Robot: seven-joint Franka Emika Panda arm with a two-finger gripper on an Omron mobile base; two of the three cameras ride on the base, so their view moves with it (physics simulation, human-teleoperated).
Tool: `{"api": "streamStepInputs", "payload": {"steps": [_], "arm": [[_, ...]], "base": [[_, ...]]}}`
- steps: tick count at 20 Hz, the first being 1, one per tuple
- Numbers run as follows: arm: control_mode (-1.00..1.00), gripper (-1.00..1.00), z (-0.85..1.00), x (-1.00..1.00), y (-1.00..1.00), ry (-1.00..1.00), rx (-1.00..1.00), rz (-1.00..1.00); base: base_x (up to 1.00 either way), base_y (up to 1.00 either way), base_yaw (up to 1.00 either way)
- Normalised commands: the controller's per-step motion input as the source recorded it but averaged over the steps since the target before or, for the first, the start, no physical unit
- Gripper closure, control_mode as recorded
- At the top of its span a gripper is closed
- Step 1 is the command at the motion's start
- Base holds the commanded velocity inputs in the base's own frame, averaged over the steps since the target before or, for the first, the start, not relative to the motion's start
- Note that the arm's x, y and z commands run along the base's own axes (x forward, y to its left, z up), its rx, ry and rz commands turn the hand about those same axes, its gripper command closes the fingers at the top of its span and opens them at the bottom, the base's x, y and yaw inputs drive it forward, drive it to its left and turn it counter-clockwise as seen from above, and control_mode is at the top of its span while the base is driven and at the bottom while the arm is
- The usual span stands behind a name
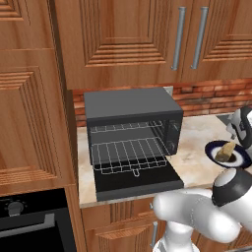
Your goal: Pull the toaster oven rack outwards. Pick up the baguette from the plate and place it on the toaster oven rack. Close the toaster oven door fully and set the temperature to the lowest setting.
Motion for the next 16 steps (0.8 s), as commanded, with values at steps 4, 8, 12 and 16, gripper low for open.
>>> {"api": "streamStepInputs", "payload": {"steps": [4, 8, 12, 16], "arm": [[-1.00, -1.00, -0.15, 0.19, -0.20, 0.00, 0.00, 0.00], [-1.00, -1.00, -0.13, 0.16, -0.15, 0.00, 0.00, 0.00], [-1.00, -1.00, -0.14, 0.14, -0.13, 0.00, 0.00, 0.00], [-1.00, -1.00, -0.15, 0.10, -0.07, 0.00, 0.00, 0.00]], "base": [[0.00, 0.00, 0.00], [0.00, 0.00, 0.00], [0.00, 0.00, 0.00], [0.00, 0.00, 0.00]]}}
